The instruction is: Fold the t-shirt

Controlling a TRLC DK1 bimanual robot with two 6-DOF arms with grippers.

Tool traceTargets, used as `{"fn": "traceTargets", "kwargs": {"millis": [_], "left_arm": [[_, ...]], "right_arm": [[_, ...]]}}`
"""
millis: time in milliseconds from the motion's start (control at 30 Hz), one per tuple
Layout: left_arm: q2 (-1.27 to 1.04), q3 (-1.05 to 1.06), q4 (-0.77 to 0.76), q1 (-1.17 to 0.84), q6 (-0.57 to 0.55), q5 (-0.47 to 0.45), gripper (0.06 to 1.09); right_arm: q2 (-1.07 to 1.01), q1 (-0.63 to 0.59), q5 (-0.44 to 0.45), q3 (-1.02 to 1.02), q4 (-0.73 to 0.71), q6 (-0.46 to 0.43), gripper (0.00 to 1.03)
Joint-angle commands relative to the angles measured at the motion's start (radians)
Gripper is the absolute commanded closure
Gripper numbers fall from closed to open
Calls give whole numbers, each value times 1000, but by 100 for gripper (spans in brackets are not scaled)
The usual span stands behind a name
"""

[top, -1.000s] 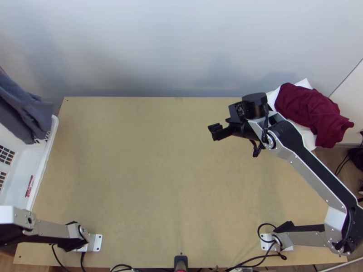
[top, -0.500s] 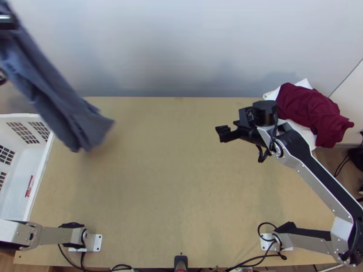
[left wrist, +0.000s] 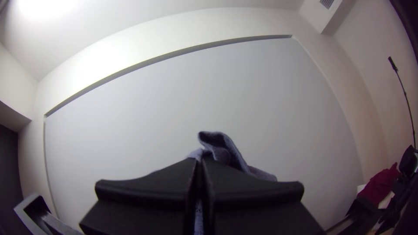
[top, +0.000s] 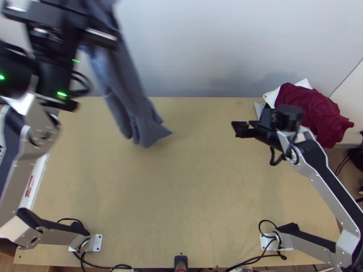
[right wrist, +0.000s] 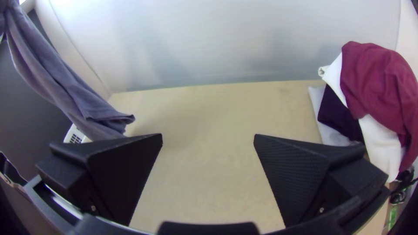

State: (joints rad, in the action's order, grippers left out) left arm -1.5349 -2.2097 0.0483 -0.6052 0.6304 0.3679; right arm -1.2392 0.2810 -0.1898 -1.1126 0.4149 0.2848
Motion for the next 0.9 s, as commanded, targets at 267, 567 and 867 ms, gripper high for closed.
{"fn": "traceTargets", "kwargs": {"millis": [267,567,867], "left_arm": [[-255,-13,-220,-473,91,59,105],[-427,-100,-462,-571,285,8,105],[-370,21,-545,-427,308,236,105]], "right_arm": [[150,-253,-68,158,-136,143,5],[158,-362,-68,200,-182,185,5],[165,-345,-68,258,-225,198,5]]}}
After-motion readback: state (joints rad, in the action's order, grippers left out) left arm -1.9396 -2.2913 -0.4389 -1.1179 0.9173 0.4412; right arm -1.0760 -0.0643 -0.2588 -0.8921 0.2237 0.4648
